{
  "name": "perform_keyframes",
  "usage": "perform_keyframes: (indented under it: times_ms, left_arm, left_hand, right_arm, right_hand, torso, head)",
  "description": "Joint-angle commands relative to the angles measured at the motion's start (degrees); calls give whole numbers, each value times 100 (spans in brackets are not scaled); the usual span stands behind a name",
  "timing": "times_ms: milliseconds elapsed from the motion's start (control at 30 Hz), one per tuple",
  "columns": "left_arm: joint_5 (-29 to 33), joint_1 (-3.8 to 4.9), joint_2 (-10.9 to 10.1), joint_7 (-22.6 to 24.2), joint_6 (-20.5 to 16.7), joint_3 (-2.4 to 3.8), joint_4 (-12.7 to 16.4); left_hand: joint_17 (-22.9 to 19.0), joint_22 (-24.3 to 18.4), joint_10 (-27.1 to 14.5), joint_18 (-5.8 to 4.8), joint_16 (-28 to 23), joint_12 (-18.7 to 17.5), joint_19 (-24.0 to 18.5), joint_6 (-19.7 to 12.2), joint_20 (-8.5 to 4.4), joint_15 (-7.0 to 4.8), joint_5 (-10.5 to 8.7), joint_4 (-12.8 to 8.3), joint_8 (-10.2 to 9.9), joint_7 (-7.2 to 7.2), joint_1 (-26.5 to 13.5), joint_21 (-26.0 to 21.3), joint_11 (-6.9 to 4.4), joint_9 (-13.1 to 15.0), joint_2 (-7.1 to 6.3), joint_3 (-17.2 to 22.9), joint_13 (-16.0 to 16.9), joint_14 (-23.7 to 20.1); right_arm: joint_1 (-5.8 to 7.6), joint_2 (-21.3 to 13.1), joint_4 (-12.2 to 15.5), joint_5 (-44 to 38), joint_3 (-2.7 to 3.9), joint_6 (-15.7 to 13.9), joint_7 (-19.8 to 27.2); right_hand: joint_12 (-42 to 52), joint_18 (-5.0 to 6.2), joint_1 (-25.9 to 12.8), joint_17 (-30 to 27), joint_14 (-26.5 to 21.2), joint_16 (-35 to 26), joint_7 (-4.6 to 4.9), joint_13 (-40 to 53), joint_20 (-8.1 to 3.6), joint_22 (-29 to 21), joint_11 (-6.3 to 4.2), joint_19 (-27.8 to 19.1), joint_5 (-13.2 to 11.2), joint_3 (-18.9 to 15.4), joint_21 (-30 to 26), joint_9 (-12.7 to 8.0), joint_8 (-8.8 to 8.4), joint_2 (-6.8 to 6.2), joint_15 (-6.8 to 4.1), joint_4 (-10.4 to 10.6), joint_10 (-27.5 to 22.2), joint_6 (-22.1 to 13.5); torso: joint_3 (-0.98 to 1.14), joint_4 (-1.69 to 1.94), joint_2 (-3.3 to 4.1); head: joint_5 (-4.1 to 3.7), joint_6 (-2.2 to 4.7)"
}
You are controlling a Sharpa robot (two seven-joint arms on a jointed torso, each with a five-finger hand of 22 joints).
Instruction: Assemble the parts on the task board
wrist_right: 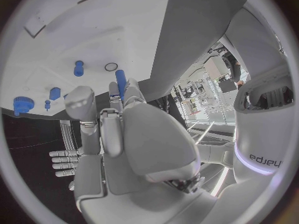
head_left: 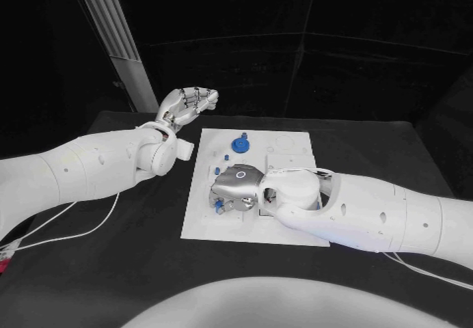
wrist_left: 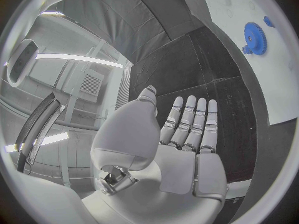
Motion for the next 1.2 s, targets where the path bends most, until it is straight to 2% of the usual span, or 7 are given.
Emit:
perform_keyframes:
  times_ms: [33, 233, 500, 867, 1200]
  left_arm:
    - [7, 10, 0, 1208, 52, 2, 6]
    - [7, 10, 0, 1207, 52, 2, 3]
    - [7, 9, 5, 1205, 56, 2, -6]
    - [7, 9, 6, 1201, 57, 2, -5]
    - [7, 9, 9, 1199, 61, 2, -5]
  left_hand:
    - [-7, -9, -35, -101, 23, 25, 34, -27, -1, -2, 18, -2, 26, 463, 34, -25, 14, -8, 7, -30, -10, -44]
    - [-7, -9, -35, -101, 23, 25, 34, -27, -1, -2, 18, -2, 26, 463, 34, -25, 14, -8, 7, -30, -10, -44]
    - [-7, -9, -35, -101, 23, 25, 34, -27, -1, -2, 18, -2, 26, 463, 34, -25, 14, -8, 7, -30, -10, -44]
    - [-49, -18, -51, -102, 52, 60, 31, -45, -1, -1, 23, -2, 59, 464, 49, -24, 14, -11, 23, -53, -17, -51]
    - [-49, -18, -51, -102, 52, 60, 31, -45, -1, -1, 23, -2, 59, 464, 49, -24, 14, -11, 23, -53, -17, -51]
  right_arm:
    - [4, -12, -9, -186, 2, 135, -75]
    - [-3, -63, -3, -202, 2, 213, -143]
    - [-7, -46, -18, -207, 2, 317, -167]
    - [-20, -13, -81, -290, 2, 310, -205]
    - [-24, 17, -102, -330, 2, 469, -198]
  right_hand:
    - [-41, 4, 66, 65, 352, 17, 29, -5, 25, -7, 34, 5, 36, 23, -27, 3, 40, -8, 45, -7, 18, 10]
    - [-45, 5, 68, 62, 352, 16, 29, -5, 26, -9, 35, 4, 36, 25, -32, 3, 38, -7, 46, -7, 19, 9]
    - [-50, 6, 67, 55, 350, 14, 30, -4, 27, -12, 37, 2, 36, 26, -38, 1, 36, -3, 47, -3, 20, 8]
    - [-55, 9, 69, 67, 352, 19, 30, -4, 28, -18, 37, -3, 36, 27, -53, 0, 33, -3, 49, -3, 21, 6]
    - [-73, 12, 70, 67, 352, 20, 31, -5, 30, -28, 41, -11, 36, 22, -75, -3, 24, -14, 52, -2, 15, 0]
  torso:
    - [-2, 3, 2]
    - [3, 2, -1]
    - [-1, 3, 0]
    - [-3, 3, -3]
    - [0, 5, 2]
  head:
    - [-18, 0]
    - [-18, 0]
    - [-43, 0]
    - [-38, 0]
    - [-51, 0]
